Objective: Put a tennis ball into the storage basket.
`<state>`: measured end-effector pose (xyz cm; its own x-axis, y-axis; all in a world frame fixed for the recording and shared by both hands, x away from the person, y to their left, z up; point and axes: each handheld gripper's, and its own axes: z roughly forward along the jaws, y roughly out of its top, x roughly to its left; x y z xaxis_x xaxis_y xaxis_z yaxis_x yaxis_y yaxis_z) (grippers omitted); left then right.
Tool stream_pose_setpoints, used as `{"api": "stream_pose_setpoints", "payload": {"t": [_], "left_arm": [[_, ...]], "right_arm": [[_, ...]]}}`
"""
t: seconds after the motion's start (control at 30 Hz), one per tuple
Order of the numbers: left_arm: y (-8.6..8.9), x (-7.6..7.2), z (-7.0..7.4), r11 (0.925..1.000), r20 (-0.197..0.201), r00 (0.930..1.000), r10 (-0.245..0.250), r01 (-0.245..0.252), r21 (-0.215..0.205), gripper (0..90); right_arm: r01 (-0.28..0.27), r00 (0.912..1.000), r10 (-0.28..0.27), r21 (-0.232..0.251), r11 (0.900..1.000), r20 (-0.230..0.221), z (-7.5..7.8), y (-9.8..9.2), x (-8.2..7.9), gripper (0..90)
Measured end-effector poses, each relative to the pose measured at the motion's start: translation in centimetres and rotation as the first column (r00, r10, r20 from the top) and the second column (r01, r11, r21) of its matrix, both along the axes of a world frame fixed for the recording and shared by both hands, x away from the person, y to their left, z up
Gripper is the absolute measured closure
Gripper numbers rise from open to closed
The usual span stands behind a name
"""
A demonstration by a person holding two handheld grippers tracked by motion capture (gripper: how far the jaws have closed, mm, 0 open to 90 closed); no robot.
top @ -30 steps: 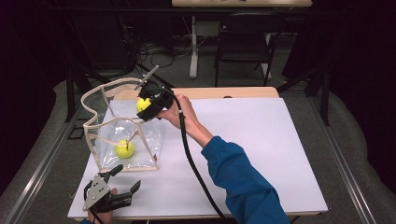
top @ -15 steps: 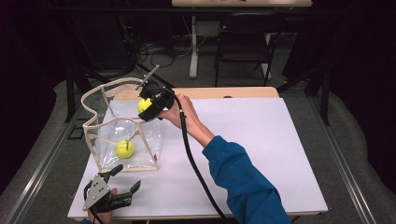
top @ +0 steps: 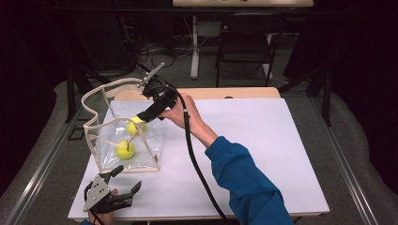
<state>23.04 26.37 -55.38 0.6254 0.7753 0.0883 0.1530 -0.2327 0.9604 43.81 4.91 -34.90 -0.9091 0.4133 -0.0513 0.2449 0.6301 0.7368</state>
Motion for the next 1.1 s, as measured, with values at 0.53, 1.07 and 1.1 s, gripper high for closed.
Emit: {"api": "stream_pose_setpoints", "payload": {"t": [0.53,1.07,1.1], "left_arm": [[0.0,0.1,0.0,1.0,0.001,1.0,0.001,-0.001,-0.002,15.9],[0.0,0.0,0.0,1.0,0.0,1.0,0.002,-0.002,0.002,15.8],[0.0,0.0,0.0,1.0,0.0,1.0,0.001,-0.001,-0.001,15.8]], "right_arm": [[0.015,0.9994,-0.018,0.078,0.997,0.029,1.4,-2.5,-0.6,0.5],[0.023,0.9992,-0.026,0.073,0.997,0.03,0.8,-5.6,-1.8,0.0],[0.025,0.9993,-0.027,0.072,0.997,0.028,0.6,-5.8,-1.9,0.0]]}}
